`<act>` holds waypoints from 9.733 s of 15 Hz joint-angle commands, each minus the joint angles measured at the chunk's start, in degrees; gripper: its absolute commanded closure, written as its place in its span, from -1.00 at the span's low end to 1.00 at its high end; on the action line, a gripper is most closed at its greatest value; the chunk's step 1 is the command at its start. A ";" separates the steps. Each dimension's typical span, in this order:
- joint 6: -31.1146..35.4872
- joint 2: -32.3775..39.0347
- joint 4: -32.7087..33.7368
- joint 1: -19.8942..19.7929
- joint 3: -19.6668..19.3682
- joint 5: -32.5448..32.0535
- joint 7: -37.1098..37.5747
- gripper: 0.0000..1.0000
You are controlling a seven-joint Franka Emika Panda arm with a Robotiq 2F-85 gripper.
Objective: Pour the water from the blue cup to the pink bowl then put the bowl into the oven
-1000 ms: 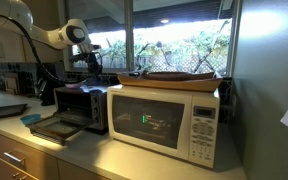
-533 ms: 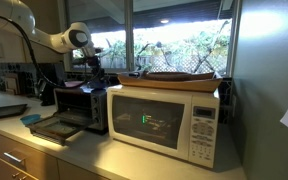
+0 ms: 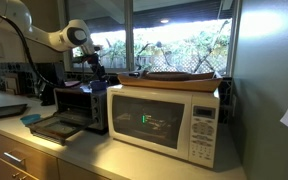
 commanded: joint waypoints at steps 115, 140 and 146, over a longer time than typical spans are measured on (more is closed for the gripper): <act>23.87 -14.39 -35.09 -1.71 14.18 14.40 57.18 0.98; 26.02 -9.28 -33.22 0.17 13.45 11.37 60.62 0.61; 25.93 -9.07 -34.26 0.56 13.30 11.68 60.62 -0.13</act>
